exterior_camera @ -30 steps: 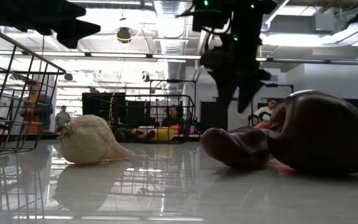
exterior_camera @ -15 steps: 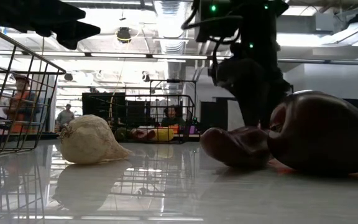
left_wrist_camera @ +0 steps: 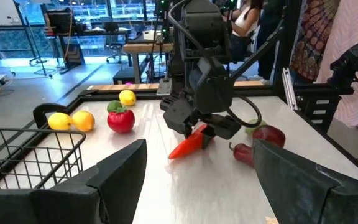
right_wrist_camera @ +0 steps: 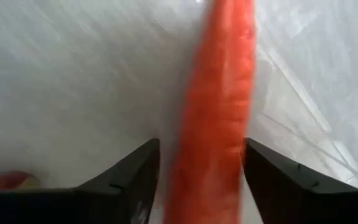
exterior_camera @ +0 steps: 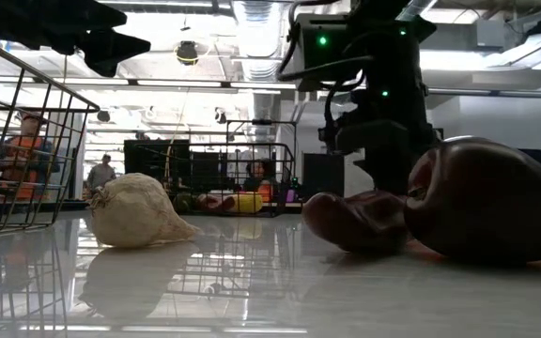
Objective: Sort produce into baskets
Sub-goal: Put the orange carrot into the black wire basket
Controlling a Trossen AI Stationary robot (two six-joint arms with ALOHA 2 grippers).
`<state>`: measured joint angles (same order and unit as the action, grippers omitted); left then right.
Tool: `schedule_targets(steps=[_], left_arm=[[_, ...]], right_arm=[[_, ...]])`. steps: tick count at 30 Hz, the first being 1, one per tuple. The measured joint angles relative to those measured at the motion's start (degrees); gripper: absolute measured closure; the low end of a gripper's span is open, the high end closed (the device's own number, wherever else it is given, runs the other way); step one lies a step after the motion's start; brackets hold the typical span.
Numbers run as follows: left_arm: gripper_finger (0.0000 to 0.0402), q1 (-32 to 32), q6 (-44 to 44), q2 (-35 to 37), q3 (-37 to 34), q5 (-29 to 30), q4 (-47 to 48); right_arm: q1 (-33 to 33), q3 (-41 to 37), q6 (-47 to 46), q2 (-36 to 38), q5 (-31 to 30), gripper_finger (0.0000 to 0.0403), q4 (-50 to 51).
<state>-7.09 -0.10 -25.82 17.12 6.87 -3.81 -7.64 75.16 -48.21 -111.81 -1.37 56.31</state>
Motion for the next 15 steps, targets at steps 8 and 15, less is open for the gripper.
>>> schedule_targets(steps=[8, 15], left_arm=[[0.0123, 0.0, 1.05, 4.12, 0.0, 0.97, 0.58], [0.0123, 0.0, 0.88, 7.13, 0.0, 1.47, 3.28]], right_arm=[[0.02, 0.49, 0.46, 0.02, -0.02, 0.0256, 0.04], [0.79, 5.64, 3.12, 0.02, -2.55, 0.0233, -0.64]])
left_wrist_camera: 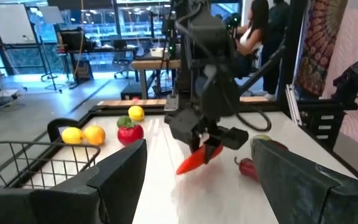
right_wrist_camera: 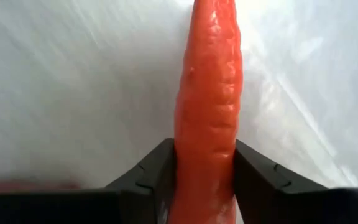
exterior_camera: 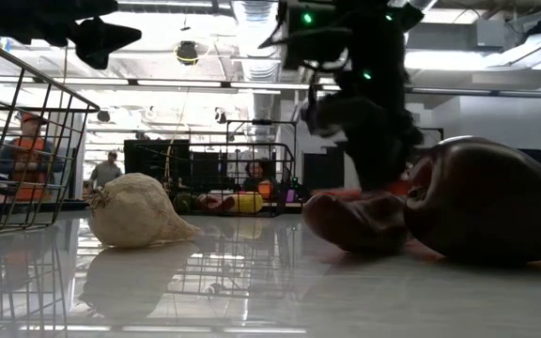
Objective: Sort produce into baskets
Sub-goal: Put the orange carrot into the black wire basket
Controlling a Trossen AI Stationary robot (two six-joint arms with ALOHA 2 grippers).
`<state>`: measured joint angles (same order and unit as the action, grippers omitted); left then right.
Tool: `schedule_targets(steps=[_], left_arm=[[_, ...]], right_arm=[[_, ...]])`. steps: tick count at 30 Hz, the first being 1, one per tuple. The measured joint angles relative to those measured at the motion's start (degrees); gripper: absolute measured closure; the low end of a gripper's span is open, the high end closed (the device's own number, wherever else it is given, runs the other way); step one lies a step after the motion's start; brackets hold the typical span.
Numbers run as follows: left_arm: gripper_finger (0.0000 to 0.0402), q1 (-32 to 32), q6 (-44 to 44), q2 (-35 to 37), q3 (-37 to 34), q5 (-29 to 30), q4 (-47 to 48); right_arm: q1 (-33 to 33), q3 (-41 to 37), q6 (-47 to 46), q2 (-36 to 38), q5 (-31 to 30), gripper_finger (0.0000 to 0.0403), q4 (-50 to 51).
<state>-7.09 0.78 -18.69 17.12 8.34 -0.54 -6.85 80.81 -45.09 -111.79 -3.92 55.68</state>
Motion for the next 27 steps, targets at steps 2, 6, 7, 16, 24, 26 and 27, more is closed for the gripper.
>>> schedule_targets(steps=[2, 6, 7, 16, 24, 26, 27], left_arm=[[0.0123, 0.0, 0.0, 0.19, 0.0, 0.04, 0.07], [0.0123, 0.0, 0.07, 0.54, -0.45, 0.04, -0.63], [0.0123, 0.0, 0.46, 0.51, -0.5, 0.04, -0.59], [0.0123, 0.0, 1.33, 0.08, -0.52, -0.36, -6.04], [0.0123, 0.0, 1.18, 0.06, -0.52, -0.42, -2.68], [0.0123, 0.0, 1.2, 0.1, -0.52, -0.42, -2.84], [0.0123, 0.0, 1.22, 0.1, -0.52, -0.42, -2.95]], right_arm=[[0.28, 2.14, 1.15, 0.0, -1.8, 0.0223, -0.48], [1.17, 7.04, 4.4, 0.0, -4.75, 0.0229, -2.32], [1.51, 8.36, 5.59, 0.0, -5.92, 0.0234, -2.99], [10.19, 16.44, 19.44, 0.07, -16.59, 0.0238, -17.89], [21.15, 16.49, 29.35, 0.07, -16.88, 0.0227, -34.53], [23.34, 16.49, 30.39, 0.07, -16.07, 0.0222, -35.84], [24.43, 16.49, 30.42, 0.07, -15.31, 0.0218, -35.84]])
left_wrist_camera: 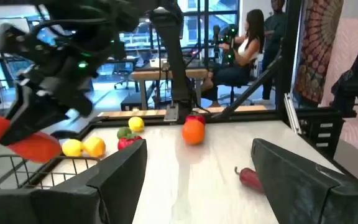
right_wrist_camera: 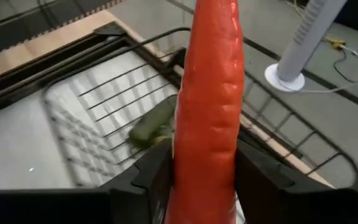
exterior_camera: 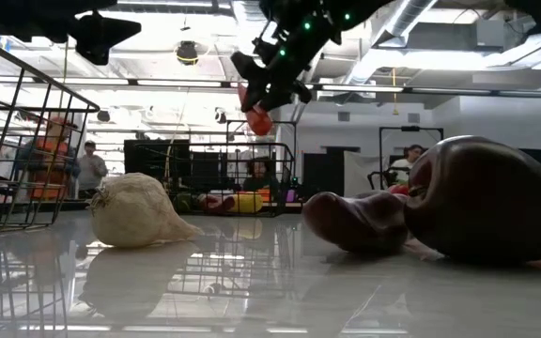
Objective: Sort produce into baskets
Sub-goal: Put the orange carrot into the black wire basket, then put the white garlic into the black wire basket
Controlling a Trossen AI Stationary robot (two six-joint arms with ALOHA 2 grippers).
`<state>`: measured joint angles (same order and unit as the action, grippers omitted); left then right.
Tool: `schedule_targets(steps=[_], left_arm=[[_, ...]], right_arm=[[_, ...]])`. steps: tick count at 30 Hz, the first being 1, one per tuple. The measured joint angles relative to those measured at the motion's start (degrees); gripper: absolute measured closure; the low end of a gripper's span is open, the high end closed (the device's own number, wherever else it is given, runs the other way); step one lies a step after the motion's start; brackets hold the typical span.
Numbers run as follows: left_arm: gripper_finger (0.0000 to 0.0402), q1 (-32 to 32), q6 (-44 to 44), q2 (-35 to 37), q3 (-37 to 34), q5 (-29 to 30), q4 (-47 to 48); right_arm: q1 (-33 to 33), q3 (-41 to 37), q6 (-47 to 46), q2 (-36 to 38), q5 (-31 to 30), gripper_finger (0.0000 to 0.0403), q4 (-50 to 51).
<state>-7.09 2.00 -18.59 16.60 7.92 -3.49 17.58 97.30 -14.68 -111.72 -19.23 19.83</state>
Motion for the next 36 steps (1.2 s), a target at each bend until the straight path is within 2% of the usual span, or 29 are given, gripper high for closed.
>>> schedule_targets(steps=[6, 9, 11, 15, 21, 27, 32, 36], left_arm=[[0.0123, 0.0, -1.76, -0.02, 0.0, -1.69, -0.3], [0.0123, 0.0, -2.32, 0.0, 0.0, -2.32, -0.63], [0.0123, 0.0, -2.48, 0.0, 0.0, -2.32, -0.36], [0.0123, -0.02, -3.23, -0.01, 0.0, -2.65, 0.4], [0.0123, -0.01, -3.3, -0.02, 0.0, -2.67, 0.85], [0.0123, -0.02, -4.19, 0.0, 0.0, -2.64, 2.46], [0.0123, -0.01, -4.57, 0.0, 0.0, -2.73, 2.97], [0.0123, 0.0, -4.8, -0.02, 0.0, -2.73, 3.71]], right_arm=[[4.59, -0.02, -2.4, 0.0, 9.0, 0.015, 0.6], [5.32, -0.02, -4.02, 0.0, 10.02, 0.0116, 1.48], [5.23, 0.45, -5.0, 0.43, 10.05, 0.0104, 6.45], [4.0, 2.1, -7.52, 2.64, 7.58, 0.0101, 25.05], [1.9, 1.66, -16.81, 2.59, 5.17, 0.01, 53.35], [-1.81, -2.2, -20.77, 3.67, 4.03, 0.01, 58.56], [-1.14, -7.65, -25.77, 4.22, 6.58, 0.01, 63.34], [-0.67, -11.2, -26.05, 4.15, 8.08, 0.01, 62.91]])
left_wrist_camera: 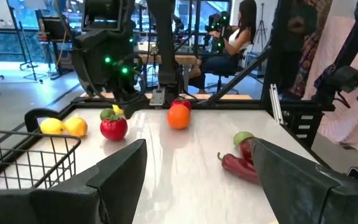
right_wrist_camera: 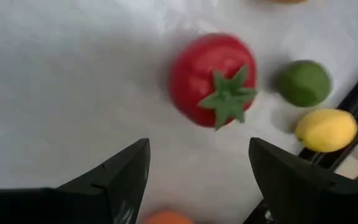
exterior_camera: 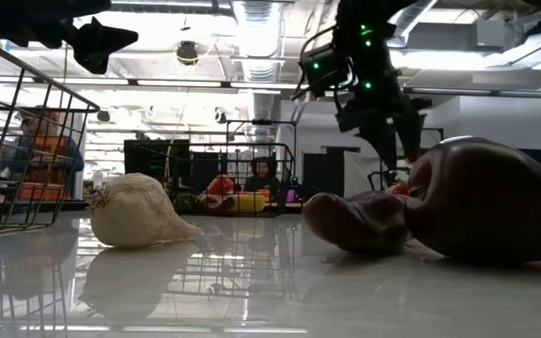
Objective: Sort produce into baskets
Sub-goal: Put the white garlic into the black wire basket
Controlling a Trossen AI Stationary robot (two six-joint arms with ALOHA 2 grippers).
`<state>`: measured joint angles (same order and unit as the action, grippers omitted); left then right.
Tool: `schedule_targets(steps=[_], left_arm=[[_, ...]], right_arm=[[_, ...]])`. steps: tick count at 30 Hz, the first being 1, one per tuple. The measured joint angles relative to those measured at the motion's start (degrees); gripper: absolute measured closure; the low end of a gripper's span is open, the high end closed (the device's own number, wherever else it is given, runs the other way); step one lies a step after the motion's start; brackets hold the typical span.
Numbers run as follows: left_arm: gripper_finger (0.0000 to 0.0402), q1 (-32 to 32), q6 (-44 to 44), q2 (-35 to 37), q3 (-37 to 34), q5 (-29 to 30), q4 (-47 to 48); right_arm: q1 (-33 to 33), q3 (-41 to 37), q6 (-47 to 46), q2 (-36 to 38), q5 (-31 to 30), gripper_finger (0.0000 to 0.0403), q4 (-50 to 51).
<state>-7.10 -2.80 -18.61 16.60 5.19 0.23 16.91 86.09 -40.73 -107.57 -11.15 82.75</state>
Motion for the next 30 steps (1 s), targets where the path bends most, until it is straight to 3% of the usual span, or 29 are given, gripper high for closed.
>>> schedule_targets(steps=[9, 18, 22, 30], left_arm=[[0.0123, 0.0, 0.1, 0.02, 0.0, -0.02, 0.41], [0.0123, -0.01, 0.08, 0.01, 0.0, 0.04, 0.54], [0.0123, -0.01, 0.04, 0.02, 0.0, 0.06, 0.95], [0.0123, 0.0, 0.18, -0.95, 0.0, 0.13, 2.67]], right_arm=[[3.13, -5.78, 4.26, 2.89, 0.61, 0.01, -8.9], [5.03, -18.98, 5.21, 17.58, -0.43, 0.01, -25.02], [5.42, -26.53, 4.56, 24.29, 2.53, 0.01, -32.64], [1.72, -30.15, 1.55, 27.93, 0.94, 0.0101, -34.41]])
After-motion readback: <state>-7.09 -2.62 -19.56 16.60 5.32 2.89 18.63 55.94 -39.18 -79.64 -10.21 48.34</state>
